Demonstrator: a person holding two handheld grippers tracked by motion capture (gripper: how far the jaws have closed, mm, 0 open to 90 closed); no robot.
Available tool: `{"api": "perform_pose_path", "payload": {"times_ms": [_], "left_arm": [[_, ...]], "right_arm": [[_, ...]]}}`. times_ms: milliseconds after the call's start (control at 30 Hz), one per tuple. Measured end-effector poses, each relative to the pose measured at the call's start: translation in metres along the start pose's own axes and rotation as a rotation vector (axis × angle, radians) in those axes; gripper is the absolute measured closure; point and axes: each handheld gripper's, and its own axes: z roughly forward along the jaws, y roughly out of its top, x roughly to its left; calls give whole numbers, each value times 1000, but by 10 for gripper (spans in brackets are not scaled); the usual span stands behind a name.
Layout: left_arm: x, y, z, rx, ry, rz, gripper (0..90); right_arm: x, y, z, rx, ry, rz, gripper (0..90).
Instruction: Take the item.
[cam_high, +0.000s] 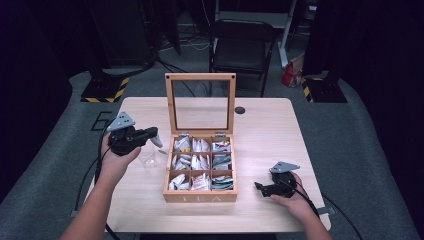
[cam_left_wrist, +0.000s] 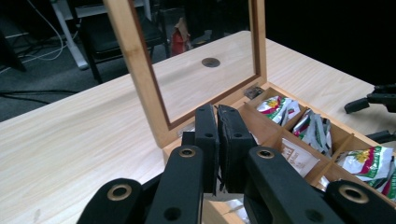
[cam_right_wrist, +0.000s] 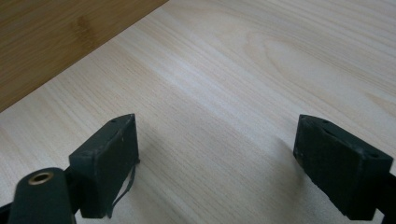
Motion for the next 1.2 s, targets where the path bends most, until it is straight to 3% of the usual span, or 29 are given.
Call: {"api": "perform_pose_path", "payload": {"times_ms": [667, 1200], "left_arm": [[32, -11, -19, -13, 86, -61, 870], [48, -30, -12, 5, 137, -118, 868]], "right_arm": [[0, 0, 0, 0, 0, 0, 133], [0, 0, 0, 1, 0, 0, 133]]}}
